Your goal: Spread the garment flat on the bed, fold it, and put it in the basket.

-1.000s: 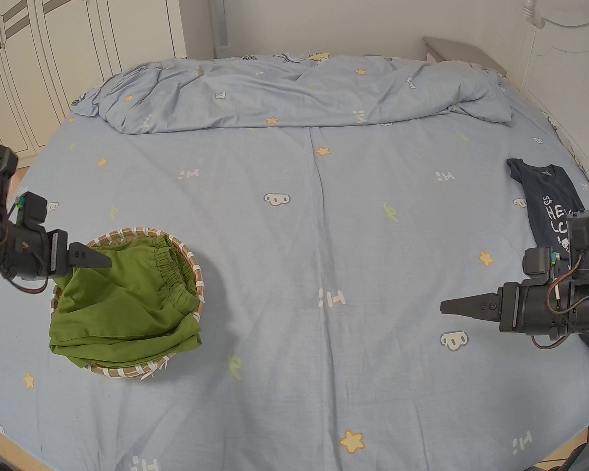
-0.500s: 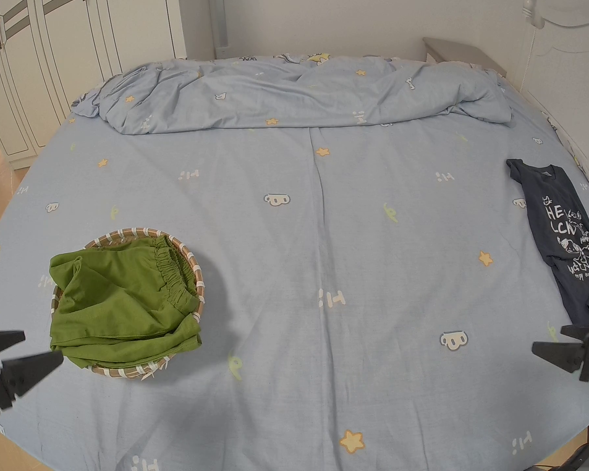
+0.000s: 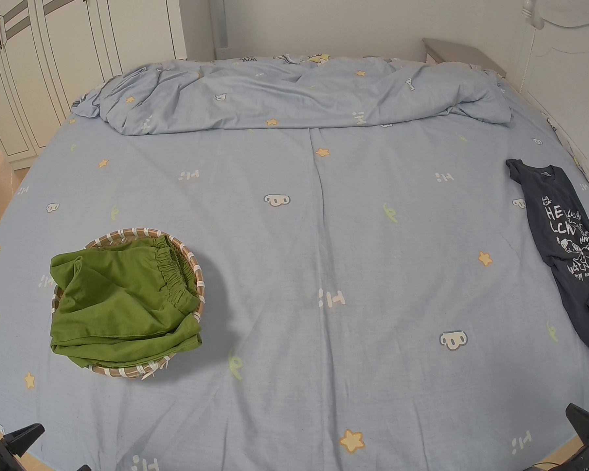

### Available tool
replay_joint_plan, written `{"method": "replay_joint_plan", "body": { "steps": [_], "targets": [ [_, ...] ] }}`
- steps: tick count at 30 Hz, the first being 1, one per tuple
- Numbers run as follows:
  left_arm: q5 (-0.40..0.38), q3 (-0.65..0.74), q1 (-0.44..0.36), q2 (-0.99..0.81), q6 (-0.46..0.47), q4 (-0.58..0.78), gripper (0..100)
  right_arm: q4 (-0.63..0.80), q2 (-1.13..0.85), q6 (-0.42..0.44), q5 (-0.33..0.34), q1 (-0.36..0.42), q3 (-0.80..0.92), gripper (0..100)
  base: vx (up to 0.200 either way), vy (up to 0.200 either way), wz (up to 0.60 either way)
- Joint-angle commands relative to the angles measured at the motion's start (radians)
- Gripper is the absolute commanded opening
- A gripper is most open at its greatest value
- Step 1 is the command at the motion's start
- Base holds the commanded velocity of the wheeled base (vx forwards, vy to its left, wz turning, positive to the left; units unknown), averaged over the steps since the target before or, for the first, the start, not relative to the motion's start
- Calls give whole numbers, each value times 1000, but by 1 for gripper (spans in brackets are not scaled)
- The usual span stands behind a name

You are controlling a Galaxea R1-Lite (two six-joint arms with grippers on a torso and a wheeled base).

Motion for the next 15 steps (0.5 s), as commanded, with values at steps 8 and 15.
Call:
{"method": "replay_joint_plan", "body": {
  "steps": [8, 15],
  "targets": [
    [412, 294, -18, -150, -1, -503, 100, -592, -121, -12, -97, -25, 416, 100, 0, 0, 0],
    [356, 297, -18, -150, 35, -471, 100, -583, -121, 53, -101, -25, 416, 100, 0, 0, 0]
  ]
}}
